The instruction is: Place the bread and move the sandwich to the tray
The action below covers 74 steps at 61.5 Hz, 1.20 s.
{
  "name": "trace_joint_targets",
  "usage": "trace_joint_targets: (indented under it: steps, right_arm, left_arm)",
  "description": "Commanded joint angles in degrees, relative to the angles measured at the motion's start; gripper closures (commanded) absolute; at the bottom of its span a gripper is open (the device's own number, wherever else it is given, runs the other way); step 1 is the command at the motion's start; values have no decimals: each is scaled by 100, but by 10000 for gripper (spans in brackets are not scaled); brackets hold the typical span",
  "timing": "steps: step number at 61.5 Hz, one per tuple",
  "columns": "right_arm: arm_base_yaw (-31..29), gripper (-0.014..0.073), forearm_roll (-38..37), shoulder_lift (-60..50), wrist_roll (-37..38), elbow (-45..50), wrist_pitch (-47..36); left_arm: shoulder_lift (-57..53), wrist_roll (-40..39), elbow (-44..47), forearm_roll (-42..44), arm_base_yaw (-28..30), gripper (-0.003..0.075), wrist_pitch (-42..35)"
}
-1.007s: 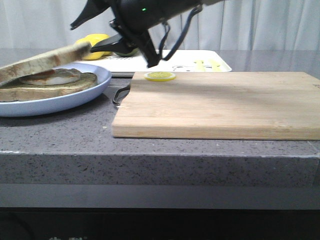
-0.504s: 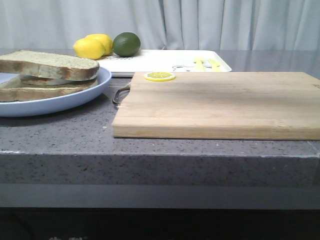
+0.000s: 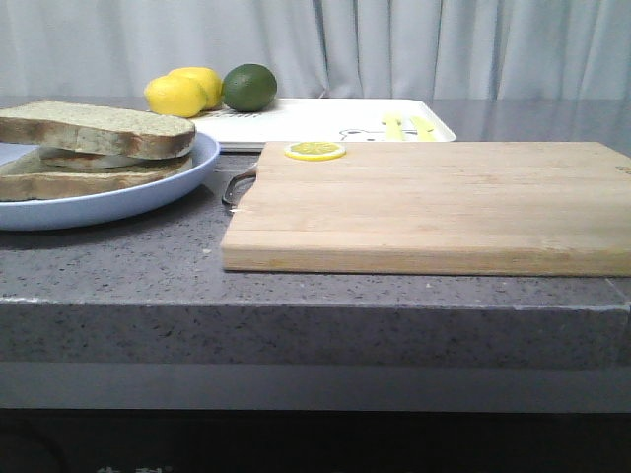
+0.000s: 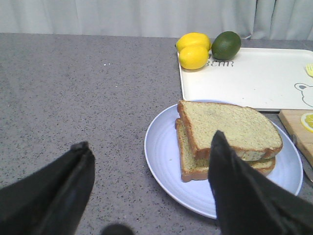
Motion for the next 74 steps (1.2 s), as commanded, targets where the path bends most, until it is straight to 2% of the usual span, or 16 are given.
trace_joint_targets:
  steps: [1, 14, 30, 65, 74]
  right_arm:
    - [-14, 222, -33, -550, 21, 336, -708]
    - [-14, 222, -79, -1654, 21, 1552, -1264]
    - [-14, 222, -107, -2447, 21, 2347, -1240]
    - [-14, 222, -107, -2491, 21, 2429, -1216]
    - [-14, 222, -107, -2491, 21, 2429, -1216]
  left_arm:
    - [67, -30, -156, -26, -7, 229, -464]
    - [67, -30, -156, -26, -7, 229, -464]
    - [67, -30, -156, -26, -7, 229, -464]
    - [67, -30, -180, -26, -7, 229, -375]
    - [109, -30, -436, -26, -7, 229, 97]
